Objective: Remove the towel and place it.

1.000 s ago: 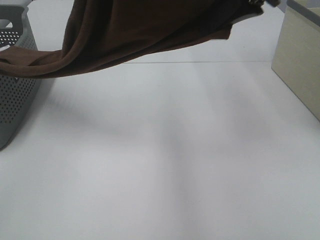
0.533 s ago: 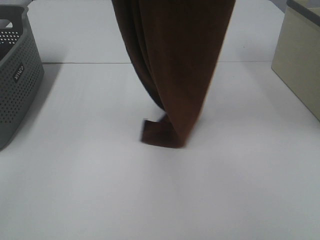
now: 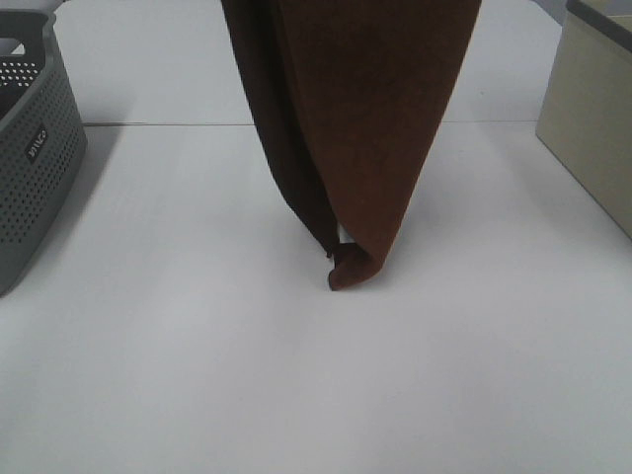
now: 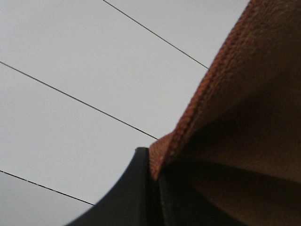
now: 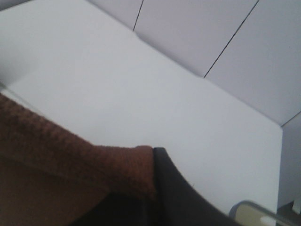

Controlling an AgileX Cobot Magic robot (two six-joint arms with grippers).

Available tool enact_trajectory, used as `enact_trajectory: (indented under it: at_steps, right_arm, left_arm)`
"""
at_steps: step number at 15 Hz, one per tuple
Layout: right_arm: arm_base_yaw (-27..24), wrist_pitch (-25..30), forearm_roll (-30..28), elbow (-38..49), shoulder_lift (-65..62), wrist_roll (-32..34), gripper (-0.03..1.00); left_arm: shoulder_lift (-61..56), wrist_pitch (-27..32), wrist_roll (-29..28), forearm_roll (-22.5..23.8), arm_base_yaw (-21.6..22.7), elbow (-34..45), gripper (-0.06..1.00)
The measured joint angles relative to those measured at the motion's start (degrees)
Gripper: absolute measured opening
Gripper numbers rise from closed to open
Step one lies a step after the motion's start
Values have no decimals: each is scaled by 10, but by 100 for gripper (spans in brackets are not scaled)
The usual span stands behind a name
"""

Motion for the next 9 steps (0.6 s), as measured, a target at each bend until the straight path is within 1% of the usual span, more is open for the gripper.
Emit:
enact_trajectory:
  at_steps: [1, 2, 4, 5, 6, 9]
  right_arm:
    - [0, -44, -7, 0, 3, 0, 1]
    - [0, -60, -8, 0, 3, 0, 1]
    - [0, -117, -9, 0, 6, -1, 1]
    - [0, -135, -8, 0, 7, -1, 1]
    - [0, -167, -8, -1, 15, -1, 1]
    - [0, -213, -9, -2, 48, -1, 1]
  left_arm:
    - [6, -23, -14, -1, 14, 0, 0]
    - [9, -35, -21, -1, 21, 0, 0]
    - [16, -70, -34, -3, 44, 0, 0]
    - [21, -88, -36, -4, 53, 0, 0]
    - [33, -134, -41, -5, 72, 0, 0]
    - [65, -249, -58, -10, 113, 0, 0]
